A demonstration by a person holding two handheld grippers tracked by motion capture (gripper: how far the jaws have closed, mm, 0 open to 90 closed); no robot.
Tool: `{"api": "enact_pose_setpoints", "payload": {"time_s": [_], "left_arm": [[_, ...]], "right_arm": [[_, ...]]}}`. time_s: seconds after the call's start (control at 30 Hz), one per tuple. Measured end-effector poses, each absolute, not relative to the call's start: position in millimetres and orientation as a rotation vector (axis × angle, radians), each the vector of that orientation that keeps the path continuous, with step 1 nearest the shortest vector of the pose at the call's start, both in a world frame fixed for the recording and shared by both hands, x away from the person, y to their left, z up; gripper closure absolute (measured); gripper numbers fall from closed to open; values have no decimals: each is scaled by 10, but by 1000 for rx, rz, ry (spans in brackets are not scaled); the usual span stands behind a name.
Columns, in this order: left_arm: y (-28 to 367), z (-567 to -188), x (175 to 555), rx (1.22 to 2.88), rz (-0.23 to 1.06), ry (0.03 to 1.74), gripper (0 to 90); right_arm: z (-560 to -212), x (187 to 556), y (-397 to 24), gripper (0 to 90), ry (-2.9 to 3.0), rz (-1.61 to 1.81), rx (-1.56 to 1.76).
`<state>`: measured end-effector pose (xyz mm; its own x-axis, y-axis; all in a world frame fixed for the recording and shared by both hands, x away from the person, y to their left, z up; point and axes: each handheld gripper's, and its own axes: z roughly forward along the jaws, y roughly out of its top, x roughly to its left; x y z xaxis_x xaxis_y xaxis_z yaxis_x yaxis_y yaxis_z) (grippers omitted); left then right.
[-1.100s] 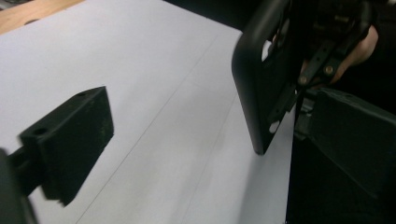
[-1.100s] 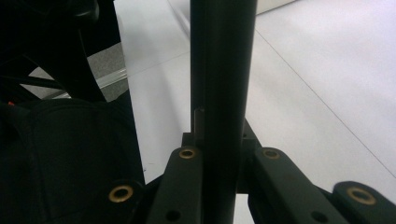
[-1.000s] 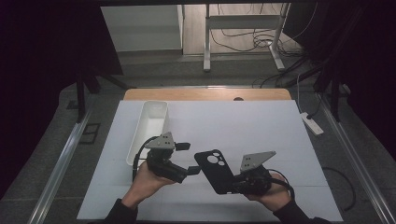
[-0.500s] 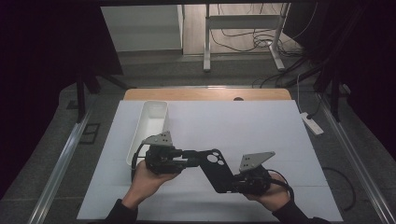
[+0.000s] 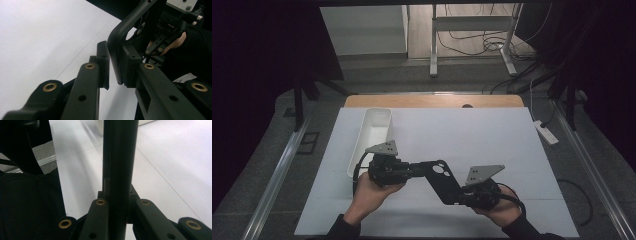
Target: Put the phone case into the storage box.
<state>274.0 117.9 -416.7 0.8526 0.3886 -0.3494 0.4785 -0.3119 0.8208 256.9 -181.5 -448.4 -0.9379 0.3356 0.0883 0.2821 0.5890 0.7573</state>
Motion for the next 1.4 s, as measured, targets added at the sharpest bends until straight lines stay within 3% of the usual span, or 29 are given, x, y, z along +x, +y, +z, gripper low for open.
{"api": "enact_pose_setpoints", "payload": {"time_s": [0.23,0.53,0.8,1.4], "left_arm": [[1198,-4183,2760,1899,-163,646,829],[1181,-4165,2750,1920,-151,626,837],[1186,-4100,2746,1963,-73,634,836],[1324,-4067,2799,2005,-2,658,835]], "right_arm": [[-4479,2572,-1824,857,2721,1277,547],[-4507,2591,-1821,839,2716,1273,573],[-4535,2602,-1811,632,2691,1209,629],[-4502,2574,-1985,406,2658,1133,755]]}}
